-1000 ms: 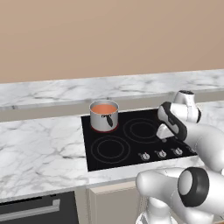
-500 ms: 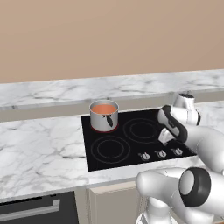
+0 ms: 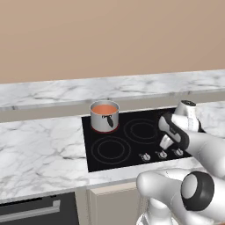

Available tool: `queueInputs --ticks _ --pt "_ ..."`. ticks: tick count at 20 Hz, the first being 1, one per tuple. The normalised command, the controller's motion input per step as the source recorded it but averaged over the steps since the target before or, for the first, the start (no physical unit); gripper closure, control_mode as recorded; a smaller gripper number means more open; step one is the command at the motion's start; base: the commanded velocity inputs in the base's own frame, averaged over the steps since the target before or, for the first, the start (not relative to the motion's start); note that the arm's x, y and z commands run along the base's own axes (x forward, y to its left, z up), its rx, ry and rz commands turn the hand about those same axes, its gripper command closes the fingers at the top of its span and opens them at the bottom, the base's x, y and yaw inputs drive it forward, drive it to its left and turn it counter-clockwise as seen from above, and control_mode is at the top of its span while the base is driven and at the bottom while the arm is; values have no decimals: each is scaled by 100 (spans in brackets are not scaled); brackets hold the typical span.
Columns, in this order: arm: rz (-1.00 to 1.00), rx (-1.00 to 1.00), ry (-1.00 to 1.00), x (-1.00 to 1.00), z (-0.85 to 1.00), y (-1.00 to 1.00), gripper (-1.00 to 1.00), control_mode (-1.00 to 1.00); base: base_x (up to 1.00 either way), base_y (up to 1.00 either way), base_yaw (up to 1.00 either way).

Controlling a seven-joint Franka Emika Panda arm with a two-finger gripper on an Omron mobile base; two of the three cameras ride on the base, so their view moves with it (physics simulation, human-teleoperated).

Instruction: Wait until the marinara sauce is simmered to a deep red color and then turn off the stove.

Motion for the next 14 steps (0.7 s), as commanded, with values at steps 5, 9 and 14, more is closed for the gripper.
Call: queueInputs --ticks 5,9,14 --pt "0 0 0 26 -28 0 -100 -100 0 0 0" --pt "0 0 0 24 -19 0 -100 -100 0 0 0" --pt "0 0 0 8 -15 0 -100 -100 0 0 0"
